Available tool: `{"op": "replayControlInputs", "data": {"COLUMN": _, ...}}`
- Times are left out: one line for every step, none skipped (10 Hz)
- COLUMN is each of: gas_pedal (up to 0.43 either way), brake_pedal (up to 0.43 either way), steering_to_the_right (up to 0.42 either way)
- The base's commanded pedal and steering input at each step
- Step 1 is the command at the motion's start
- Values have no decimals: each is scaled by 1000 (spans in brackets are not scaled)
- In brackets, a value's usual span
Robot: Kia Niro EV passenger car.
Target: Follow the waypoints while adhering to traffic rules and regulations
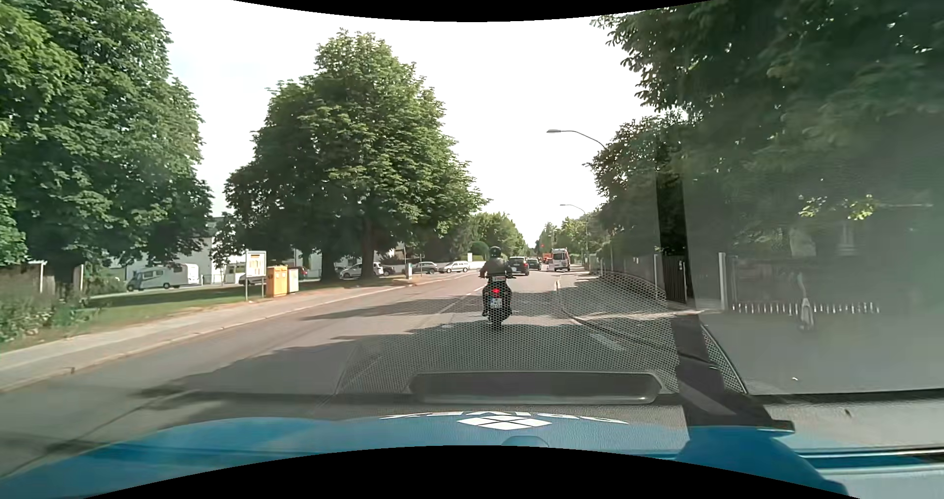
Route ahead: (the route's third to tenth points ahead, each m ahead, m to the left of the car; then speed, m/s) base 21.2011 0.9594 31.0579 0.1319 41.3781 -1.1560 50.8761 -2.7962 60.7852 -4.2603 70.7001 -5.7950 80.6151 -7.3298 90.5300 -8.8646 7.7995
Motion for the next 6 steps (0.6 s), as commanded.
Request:
{"op": "replayControlInputs", "data": {"gas_pedal": 0, "brake_pedal": 79, "steering_to_the_right": 6}}
{"op": "replayControlInputs", "data": {"gas_pedal": 0, "brake_pedal": 79, "steering_to_the_right": 6}}
{"op": "replayControlInputs", "data": {"gas_pedal": 0, "brake_pedal": 79, "steering_to_the_right": 6}}
{"op": "replayControlInputs", "data": {"gas_pedal": 0, "brake_pedal": 79, "steering_to_the_right": 6}}
{"op": "replayControlInputs", "data": {"gas_pedal": 0, "brake_pedal": 79, "steering_to_the_right": 6}}
{"op": "replayControlInputs", "data": {"gas_pedal": 0, "brake_pedal": 85, "steering_to_the_right": 7}}
